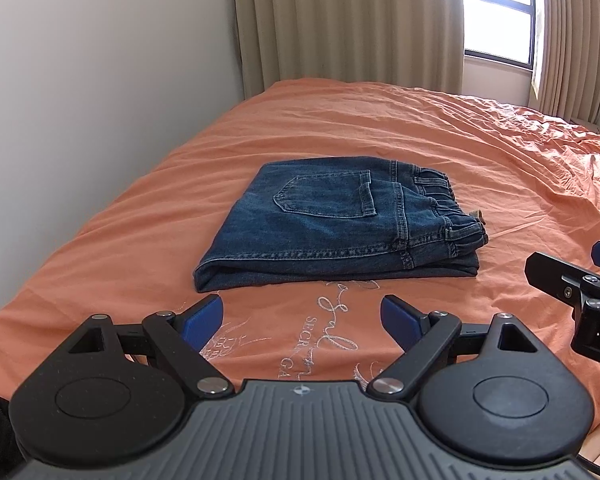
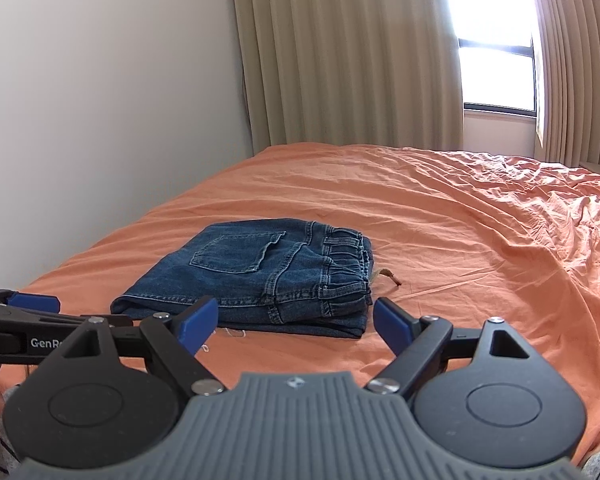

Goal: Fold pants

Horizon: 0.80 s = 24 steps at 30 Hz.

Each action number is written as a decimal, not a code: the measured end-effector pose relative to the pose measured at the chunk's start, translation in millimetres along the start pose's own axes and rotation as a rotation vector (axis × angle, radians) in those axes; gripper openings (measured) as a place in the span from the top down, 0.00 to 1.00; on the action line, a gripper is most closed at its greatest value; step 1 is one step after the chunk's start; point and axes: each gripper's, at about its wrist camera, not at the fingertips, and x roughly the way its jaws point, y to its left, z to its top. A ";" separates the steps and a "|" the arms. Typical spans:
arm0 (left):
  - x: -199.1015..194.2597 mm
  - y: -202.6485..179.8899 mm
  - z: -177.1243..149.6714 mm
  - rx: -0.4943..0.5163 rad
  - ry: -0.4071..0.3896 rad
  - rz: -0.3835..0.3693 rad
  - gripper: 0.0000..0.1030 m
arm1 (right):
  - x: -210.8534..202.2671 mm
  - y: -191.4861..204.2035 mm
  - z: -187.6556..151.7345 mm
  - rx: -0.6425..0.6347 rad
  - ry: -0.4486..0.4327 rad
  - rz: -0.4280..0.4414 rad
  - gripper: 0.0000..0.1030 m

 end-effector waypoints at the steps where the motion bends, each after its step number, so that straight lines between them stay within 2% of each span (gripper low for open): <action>1: -0.2 -0.1 -0.1 0.000 0.001 0.001 0.00 | -0.1 0.2 -0.3 0.001 0.001 0.001 0.21; 24: -4.7 -5.0 -0.3 0.007 -0.002 -0.004 0.00 | -3.9 2.7 1.0 -0.009 -0.008 0.011 0.21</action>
